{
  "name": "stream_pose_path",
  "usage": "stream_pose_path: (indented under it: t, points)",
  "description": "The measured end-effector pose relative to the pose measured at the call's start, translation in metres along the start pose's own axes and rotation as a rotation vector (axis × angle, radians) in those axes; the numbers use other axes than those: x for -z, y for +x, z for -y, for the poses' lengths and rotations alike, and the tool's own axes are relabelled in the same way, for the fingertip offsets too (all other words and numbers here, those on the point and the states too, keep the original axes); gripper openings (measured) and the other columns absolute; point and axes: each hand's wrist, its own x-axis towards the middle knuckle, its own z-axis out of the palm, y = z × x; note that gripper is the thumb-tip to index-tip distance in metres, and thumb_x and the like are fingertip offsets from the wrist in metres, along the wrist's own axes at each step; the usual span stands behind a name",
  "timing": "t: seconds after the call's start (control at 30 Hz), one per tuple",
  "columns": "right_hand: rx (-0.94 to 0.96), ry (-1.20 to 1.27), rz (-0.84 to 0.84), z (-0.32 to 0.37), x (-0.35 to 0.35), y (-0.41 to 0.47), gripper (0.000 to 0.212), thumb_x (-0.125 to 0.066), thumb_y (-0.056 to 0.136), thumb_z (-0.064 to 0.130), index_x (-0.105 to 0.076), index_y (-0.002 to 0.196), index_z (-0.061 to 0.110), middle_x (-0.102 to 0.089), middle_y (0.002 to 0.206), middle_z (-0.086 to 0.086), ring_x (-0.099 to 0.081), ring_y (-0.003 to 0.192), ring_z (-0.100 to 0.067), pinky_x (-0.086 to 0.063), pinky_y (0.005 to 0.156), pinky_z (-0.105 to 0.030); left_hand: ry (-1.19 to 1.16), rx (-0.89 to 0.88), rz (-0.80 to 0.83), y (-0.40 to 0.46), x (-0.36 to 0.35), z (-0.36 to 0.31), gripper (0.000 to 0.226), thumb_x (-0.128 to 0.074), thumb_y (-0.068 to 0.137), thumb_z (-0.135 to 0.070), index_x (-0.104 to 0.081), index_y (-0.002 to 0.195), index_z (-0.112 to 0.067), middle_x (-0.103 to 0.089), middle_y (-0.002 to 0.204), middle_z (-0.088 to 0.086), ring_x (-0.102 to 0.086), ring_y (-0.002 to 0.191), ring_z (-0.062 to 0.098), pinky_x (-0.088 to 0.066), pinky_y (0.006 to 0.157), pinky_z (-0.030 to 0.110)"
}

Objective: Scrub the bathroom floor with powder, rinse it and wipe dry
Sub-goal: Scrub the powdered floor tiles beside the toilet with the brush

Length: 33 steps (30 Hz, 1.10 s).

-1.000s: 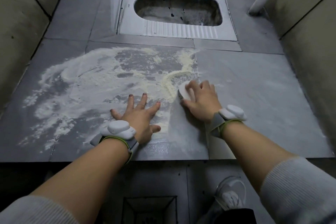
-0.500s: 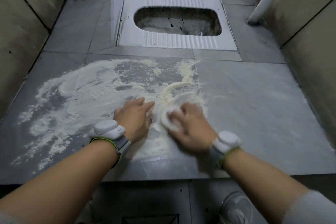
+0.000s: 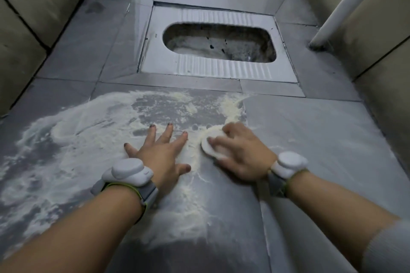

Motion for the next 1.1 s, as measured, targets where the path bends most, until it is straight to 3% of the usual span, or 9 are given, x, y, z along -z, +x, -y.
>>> stream_pose_path:
  t: [0.17,0.3,0.5,0.57,0.67,0.73,0.8,0.93,1.1]
  points:
    - [-0.638,-0.135,-0.099,-0.043,0.013,0.068,0.033,-0.053,0.086,0.047,-0.047,0.114,0.030,-0.041,0.109,-0.010,-0.040,0.105,-0.036,-0.035,0.093,-0.044,0.018,0.009,0.017,-0.005,0.001,-0.004,0.079,-0.051,0.085,-0.064,0.001,0.144,-0.054,0.013,0.159,-0.017,0.017,0.146,0.024,-0.011,0.104,0.074]
    - [-0.359,-0.020,-0.160,-0.010,0.027,0.046,0.041,-0.054,0.087,0.048,-0.050,0.123,0.029,-0.042,0.109,-0.008,-0.041,0.102,-0.028,-0.040,0.093,-0.043,0.018,0.006,0.024,-0.004,0.003,-0.002,0.078,-0.049,0.087,-0.064,0.004,0.144,-0.054,0.017,0.158,-0.016,0.020,0.145,0.024,-0.010,0.104,0.073]
    - [0.095,0.050,0.154,0.007,0.011,-0.009,0.045,-0.056,0.089,0.050,-0.056,0.127,0.026,-0.048,0.115,-0.011,-0.047,0.101,-0.027,-0.039,0.093,-0.033,0.023,0.009,0.024,-0.003,0.002,-0.004,0.079,-0.049,0.087,-0.063,0.004,0.144,-0.054,0.017,0.158,-0.015,0.020,0.145,0.024,-0.010,0.103,0.074]
    - [0.026,0.024,0.053,-0.018,0.007,0.010,0.044,-0.053,0.090,0.049,-0.059,0.123,0.022,-0.050,0.111,-0.013,-0.048,0.099,-0.030,-0.040,0.092,-0.037,0.017,0.007,0.023,-0.003,0.002,-0.003,0.078,-0.049,0.087,-0.063,0.004,0.144,-0.054,0.018,0.158,-0.016,0.021,0.145,0.024,-0.009,0.103,0.074]
    - [-0.451,-0.120,-0.107,-0.054,0.012,0.051,0.040,-0.055,0.088,0.048,-0.051,0.122,0.027,-0.045,0.110,-0.011,-0.043,0.106,-0.035,-0.038,0.095,-0.045,0.001,0.005,0.029,-0.003,0.002,-0.003,0.079,-0.050,0.086,-0.064,0.004,0.144,-0.054,0.017,0.158,-0.017,0.021,0.145,0.024,-0.008,0.104,0.074]
    - [-0.604,-0.065,-0.153,-0.051,0.016,0.052,0.041,-0.060,0.087,0.044,-0.048,0.124,0.029,-0.043,0.112,-0.010,-0.040,0.110,-0.033,-0.036,0.099,-0.043,0.001,-0.006,0.036,-0.004,0.003,-0.003,0.080,-0.051,0.085,-0.065,0.002,0.144,-0.054,0.015,0.158,-0.017,0.019,0.146,0.024,-0.009,0.104,0.075]
    - [-0.469,0.012,-0.174,-0.033,0.023,0.023,0.043,-0.058,0.088,0.045,-0.049,0.127,0.030,-0.043,0.112,-0.008,-0.041,0.110,-0.030,-0.037,0.098,-0.040,-0.029,-0.018,0.014,-0.004,0.008,0.000,0.076,-0.051,0.085,-0.065,-0.006,0.145,-0.053,0.009,0.159,-0.016,0.014,0.147,0.023,-0.011,0.105,0.074]
    - [-0.081,0.056,0.118,-0.001,0.033,-0.062,0.047,-0.049,0.091,0.055,-0.052,0.129,0.028,-0.046,0.116,-0.005,-0.046,0.103,-0.025,-0.041,0.092,-0.039,-0.076,-0.088,-0.116,0.002,0.020,-0.004,0.054,-0.040,0.094,-0.051,-0.021,0.144,-0.049,-0.007,0.160,-0.009,-0.003,0.147,0.017,-0.011,0.112,0.065]
    - [-0.148,-0.012,0.032,-0.043,0.025,-0.038,0.045,-0.050,0.089,0.055,-0.058,0.122,0.026,-0.050,0.113,-0.011,-0.049,0.099,-0.034,-0.043,0.089,-0.046,-0.008,-0.061,-0.076,0.009,-0.001,-0.021,0.066,-0.038,0.092,-0.061,0.001,0.145,-0.054,0.012,0.159,-0.014,0.017,0.146,0.023,0.000,0.108,0.071]
